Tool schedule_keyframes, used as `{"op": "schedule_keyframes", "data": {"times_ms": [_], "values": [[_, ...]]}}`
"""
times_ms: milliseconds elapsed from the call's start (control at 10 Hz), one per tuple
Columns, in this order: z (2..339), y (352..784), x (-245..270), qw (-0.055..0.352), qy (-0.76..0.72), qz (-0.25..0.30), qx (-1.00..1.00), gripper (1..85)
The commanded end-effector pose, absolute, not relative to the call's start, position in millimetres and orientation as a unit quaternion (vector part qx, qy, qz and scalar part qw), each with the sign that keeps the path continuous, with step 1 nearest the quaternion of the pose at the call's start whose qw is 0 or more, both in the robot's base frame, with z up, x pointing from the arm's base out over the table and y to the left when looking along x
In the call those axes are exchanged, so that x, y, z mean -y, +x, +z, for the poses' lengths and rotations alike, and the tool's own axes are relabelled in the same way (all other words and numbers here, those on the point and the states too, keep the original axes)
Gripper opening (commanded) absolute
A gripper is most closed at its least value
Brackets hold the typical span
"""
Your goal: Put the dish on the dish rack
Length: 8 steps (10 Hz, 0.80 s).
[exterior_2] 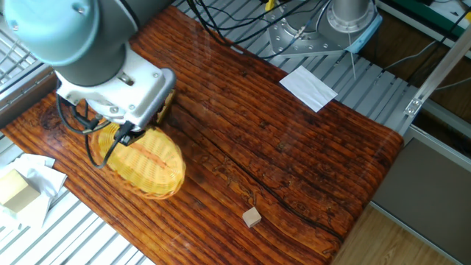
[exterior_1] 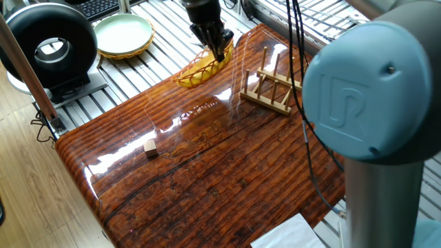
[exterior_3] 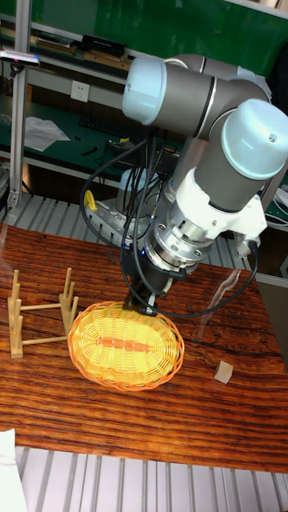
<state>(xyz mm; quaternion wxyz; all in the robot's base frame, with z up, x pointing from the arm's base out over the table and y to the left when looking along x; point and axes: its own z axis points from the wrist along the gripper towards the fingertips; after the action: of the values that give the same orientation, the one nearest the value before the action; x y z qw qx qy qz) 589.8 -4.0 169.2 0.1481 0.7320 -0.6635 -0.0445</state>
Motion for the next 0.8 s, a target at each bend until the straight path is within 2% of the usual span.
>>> {"op": "schedule_keyframes", "data": {"times_ms": [0, 100, 200, 500, 700], "values": [[181, 572, -9, 0.147, 0.733, -0.109, 0.655, 1.0], [188, 565, 2, 0.167, 0.735, -0.117, 0.647, 1.0], [191, 564, 7, 0.168, 0.729, -0.118, 0.653, 1.0], [197, 561, 37, 0.201, 0.730, -0.096, 0.646, 1.0], [198, 561, 41, 0.200, 0.733, -0.098, 0.642, 1.0]]}}
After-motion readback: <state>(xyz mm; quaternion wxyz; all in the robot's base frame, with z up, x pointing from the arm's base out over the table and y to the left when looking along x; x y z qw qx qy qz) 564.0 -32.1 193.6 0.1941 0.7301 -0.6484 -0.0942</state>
